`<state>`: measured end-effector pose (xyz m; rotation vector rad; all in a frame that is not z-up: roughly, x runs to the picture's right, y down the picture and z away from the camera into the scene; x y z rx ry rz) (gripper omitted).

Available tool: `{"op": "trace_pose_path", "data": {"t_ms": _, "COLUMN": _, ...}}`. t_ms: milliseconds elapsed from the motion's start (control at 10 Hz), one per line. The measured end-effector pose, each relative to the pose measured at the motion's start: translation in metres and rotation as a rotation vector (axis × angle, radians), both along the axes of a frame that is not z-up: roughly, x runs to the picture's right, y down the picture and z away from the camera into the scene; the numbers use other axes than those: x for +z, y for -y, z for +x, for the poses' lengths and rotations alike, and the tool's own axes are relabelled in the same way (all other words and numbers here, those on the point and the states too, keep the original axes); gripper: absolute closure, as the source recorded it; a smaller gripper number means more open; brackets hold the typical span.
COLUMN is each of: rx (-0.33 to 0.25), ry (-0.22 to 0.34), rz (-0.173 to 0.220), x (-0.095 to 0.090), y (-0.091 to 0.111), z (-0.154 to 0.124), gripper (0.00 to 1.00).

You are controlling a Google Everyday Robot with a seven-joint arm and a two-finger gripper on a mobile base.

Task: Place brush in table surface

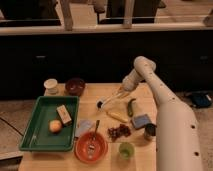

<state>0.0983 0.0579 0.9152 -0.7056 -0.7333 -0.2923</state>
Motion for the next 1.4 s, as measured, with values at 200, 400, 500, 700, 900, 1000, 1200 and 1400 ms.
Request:
{"op": "trace_pose_path", "data": {"t_ms": 200, "rx": -0.017, "ry": 0.021, "rz": -0.014, "x": 0.006, "y": -0.003, "z": -0.008, "gripper": 1.0}}
{"op": "trace_pose_path", "data": {"t_ms": 400, "rx": -0.024, "ry": 0.034, "rz": -0.031, "x": 0.013, "y": -0.007, "z": -0.012, "gripper": 1.0}}
{"op": "trace_pose_path", "data": {"t_ms": 500, "rx": -0.028, "ry": 0.041, "rz": -0.038, "x": 0.016, "y": -0.009, "z": -0.014, "gripper": 1.0}}
{"op": "trace_pose_path", "data": {"t_ms": 700, "rx": -0.034, "ry": 0.047, "rz": -0.05, "x": 0.02, "y": -0.011, "z": -0.017, "gripper": 1.0}}
{"op": "trace_pose_path", "data": {"t_ms": 900, "rx": -0.032, "ry": 0.041, "rz": -0.049, "x": 0.023, "y": -0.014, "z": -0.018, "gripper": 0.86}}
{"op": "trace_pose_path", "data": {"t_ms": 1000, "rx": -0.032, "ry": 0.039, "rz": -0.05, "x": 0.023, "y": -0.015, "z": -0.018, "gripper": 0.78}}
{"op": "trace_pose_path", "data": {"t_ms": 1200, "rx": -0.023, "ry": 0.036, "rz": -0.05, "x": 0.024, "y": -0.016, "z": -0.018, "gripper": 0.57}}
{"op": "trace_pose_path", "data": {"t_ms": 1400, "rx": -0.019, "ry": 0.035, "rz": -0.055, "x": 0.024, "y": -0.017, "z": -0.018, "gripper": 0.36}}
